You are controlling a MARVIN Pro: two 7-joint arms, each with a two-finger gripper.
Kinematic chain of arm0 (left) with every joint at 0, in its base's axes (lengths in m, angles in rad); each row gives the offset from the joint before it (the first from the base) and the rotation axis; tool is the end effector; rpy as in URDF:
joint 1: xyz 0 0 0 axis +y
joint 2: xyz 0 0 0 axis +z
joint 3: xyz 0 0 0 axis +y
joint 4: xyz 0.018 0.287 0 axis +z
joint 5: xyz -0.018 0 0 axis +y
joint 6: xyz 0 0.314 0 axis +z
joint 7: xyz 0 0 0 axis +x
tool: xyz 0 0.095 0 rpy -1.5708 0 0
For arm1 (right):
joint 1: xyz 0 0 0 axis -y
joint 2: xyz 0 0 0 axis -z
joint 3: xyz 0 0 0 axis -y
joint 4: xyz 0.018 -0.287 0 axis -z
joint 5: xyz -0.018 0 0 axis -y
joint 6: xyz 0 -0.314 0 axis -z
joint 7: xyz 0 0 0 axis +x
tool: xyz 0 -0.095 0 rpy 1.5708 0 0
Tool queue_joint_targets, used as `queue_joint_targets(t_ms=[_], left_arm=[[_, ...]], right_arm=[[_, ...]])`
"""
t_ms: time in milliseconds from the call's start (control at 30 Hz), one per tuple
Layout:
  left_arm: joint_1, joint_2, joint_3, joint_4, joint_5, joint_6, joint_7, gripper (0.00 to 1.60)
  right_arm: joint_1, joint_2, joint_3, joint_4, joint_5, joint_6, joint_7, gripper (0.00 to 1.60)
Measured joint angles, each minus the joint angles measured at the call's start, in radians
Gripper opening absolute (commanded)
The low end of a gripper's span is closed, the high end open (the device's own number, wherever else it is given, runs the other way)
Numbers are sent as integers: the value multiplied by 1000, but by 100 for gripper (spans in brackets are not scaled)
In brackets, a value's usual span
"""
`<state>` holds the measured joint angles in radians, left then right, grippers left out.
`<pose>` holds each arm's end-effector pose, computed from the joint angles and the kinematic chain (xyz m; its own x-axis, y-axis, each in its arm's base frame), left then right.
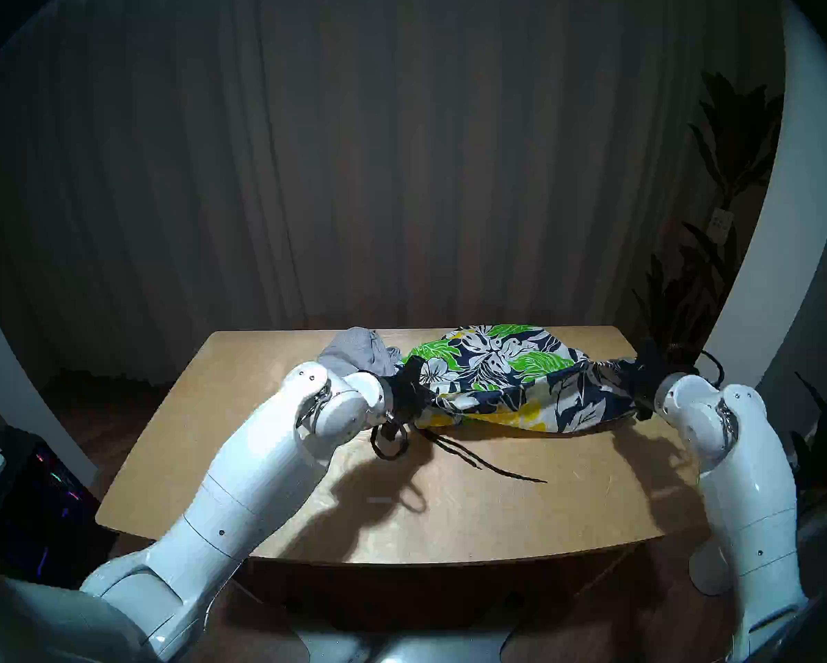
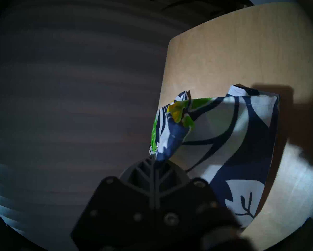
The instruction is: Fold pants twice and stack them
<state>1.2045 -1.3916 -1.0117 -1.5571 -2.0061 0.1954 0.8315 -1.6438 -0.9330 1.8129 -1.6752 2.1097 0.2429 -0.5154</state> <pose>0.4368 -0.1739 -0.2673 0.6946 0.7178 -0.0474 0.4407 -0.3725 0.8167 0.3971 -0.2227 -0.2300 0.0933 -0.9859 0.1388 -0.3654 -0.1636 -0.9164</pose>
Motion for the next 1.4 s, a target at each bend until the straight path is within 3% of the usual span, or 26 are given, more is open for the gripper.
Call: queue_joint_targets(t_ms=[533,1400], left_arm=[[-91,-35,-27,108,37,-20,-4,0],[-215,-84,-51,316,91,-40,-18,0]], right_arm=[[158,7,-145,62,-51,-83,34,0],[407,-110,-331,285,-145,-199,54,0]])
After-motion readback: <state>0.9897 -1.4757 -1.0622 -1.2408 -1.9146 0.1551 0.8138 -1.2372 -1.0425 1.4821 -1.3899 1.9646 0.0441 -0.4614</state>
